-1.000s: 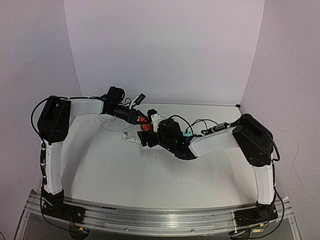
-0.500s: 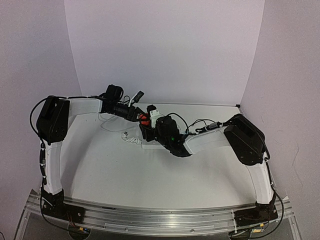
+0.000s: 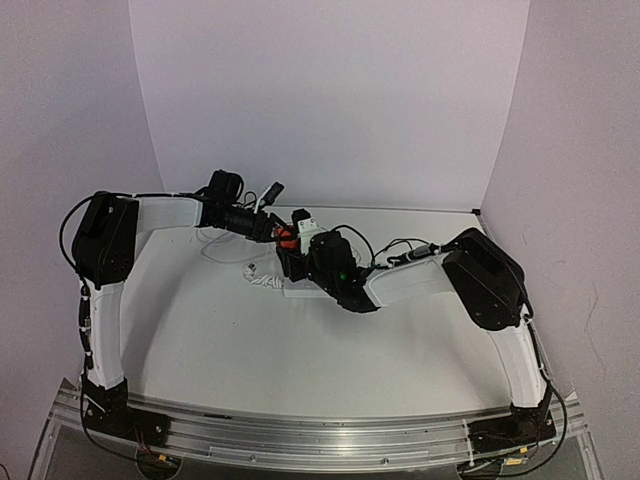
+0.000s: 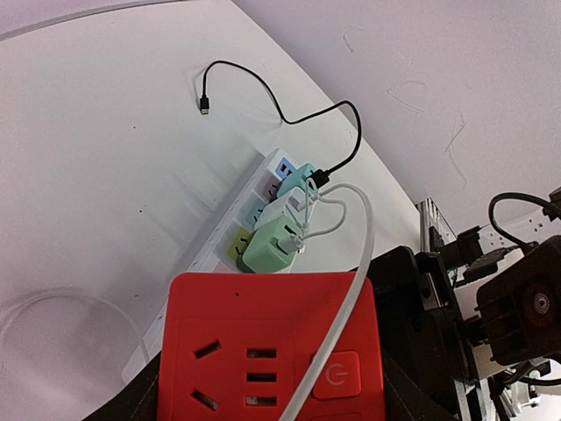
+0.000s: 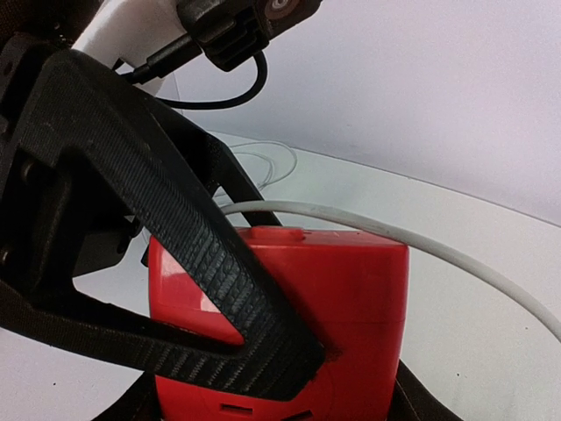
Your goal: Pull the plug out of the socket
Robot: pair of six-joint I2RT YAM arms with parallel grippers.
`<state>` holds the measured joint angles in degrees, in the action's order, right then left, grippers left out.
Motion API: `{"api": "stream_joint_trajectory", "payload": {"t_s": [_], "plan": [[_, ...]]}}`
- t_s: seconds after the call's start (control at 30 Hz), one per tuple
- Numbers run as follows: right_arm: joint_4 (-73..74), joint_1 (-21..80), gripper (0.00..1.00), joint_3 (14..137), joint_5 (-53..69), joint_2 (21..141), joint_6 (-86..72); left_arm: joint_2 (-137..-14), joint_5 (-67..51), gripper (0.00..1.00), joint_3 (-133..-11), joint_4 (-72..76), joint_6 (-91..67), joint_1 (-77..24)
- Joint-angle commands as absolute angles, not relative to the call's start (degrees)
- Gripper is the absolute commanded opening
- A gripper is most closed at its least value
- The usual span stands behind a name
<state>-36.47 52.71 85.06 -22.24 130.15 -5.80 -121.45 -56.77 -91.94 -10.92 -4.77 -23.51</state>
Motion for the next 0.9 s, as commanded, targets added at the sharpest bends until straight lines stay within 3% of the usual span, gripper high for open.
{"api": "stream_joint_trajectory", "payload": {"t_s": [0.0,0.2,0.3,0.37,0.73,0.87], "plan": [[-41.1,52.3,0.03,86.9,-20.9,130.4,-7.8,-117.7,-62.9,0.00,-91.4,-8.2,-6.5,-24.9],[-41.3,52.3,0.00,84.6,-20.0,128.5,-7.9,-118.0,-63.0,0.02,-91.6,-7.8,-6.6,-25.0],[-41.1,52.3,0.00,82.4,-19.7,126.8,-8.4,-118.1,-62.0,0.41,-92.0,-7.3,-6.3,-24.9],[-40.9,52.3,0.00,80.9,-19.4,125.8,-8.6,-118.2,-61.3,0.53,-92.5,-7.8,-4.7,-24.9],[-36.9,52.4,0.00,76.5,-15.9,121.3,-7.5,-117.9,-63.3,0.93,-93.7,-7.0,-3.3,-24.5],[-35.8,52.4,0.00,74.7,-15.0,120.1,-8.5,-117.8,-64.6,0.98,-94.2,-6.6,-3.1,-24.4]]}}
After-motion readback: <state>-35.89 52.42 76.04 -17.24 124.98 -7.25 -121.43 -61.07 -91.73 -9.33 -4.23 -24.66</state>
